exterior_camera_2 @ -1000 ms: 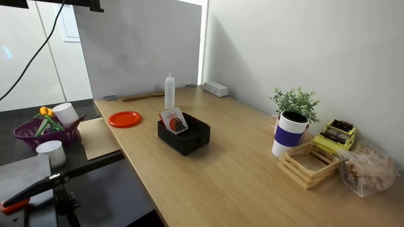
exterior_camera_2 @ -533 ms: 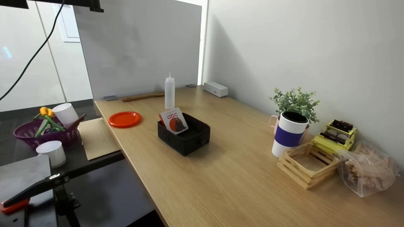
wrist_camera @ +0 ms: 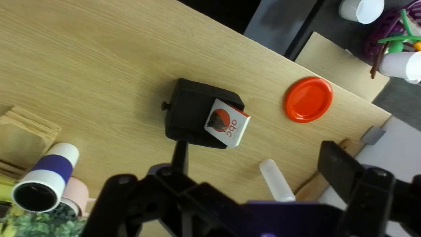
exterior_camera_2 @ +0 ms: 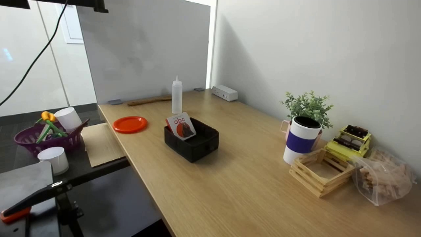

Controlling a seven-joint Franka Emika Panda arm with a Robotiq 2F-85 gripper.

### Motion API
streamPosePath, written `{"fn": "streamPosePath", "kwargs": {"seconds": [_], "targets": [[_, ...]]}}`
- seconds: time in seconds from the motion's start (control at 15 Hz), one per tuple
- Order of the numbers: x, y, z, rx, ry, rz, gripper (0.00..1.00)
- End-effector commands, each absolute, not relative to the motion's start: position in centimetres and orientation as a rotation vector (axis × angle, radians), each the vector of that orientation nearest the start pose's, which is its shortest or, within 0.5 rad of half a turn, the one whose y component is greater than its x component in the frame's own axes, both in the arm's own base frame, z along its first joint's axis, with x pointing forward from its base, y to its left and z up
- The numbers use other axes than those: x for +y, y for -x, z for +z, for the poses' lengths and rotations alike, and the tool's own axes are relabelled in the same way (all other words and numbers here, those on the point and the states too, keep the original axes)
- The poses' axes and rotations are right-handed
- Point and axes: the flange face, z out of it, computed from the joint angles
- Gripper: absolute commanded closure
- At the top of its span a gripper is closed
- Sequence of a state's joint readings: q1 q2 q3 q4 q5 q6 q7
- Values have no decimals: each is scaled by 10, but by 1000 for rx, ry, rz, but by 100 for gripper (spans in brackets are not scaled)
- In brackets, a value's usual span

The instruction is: Put the book in the black box on the table

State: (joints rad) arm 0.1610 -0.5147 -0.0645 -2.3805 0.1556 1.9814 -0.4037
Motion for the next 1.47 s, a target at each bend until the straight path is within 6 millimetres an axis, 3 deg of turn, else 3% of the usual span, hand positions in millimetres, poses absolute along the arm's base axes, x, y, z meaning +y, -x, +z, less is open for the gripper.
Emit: {"fn": "streamPosePath", "kwargs": {"seconds": [0.0,0.4,0.47,0.6,1.07,1.4], "targets": [[70,-437,507,-808,2751,-182,0],[100,-478,471,-817,2626,-39,0],[96,-459,480,-809,2663,-94,0],[98,-465,471,-805,2664,-70,0],[98,-462,479,-810,2663,-93,0],[109,-475,458,-766,2680,-9,0]]}}
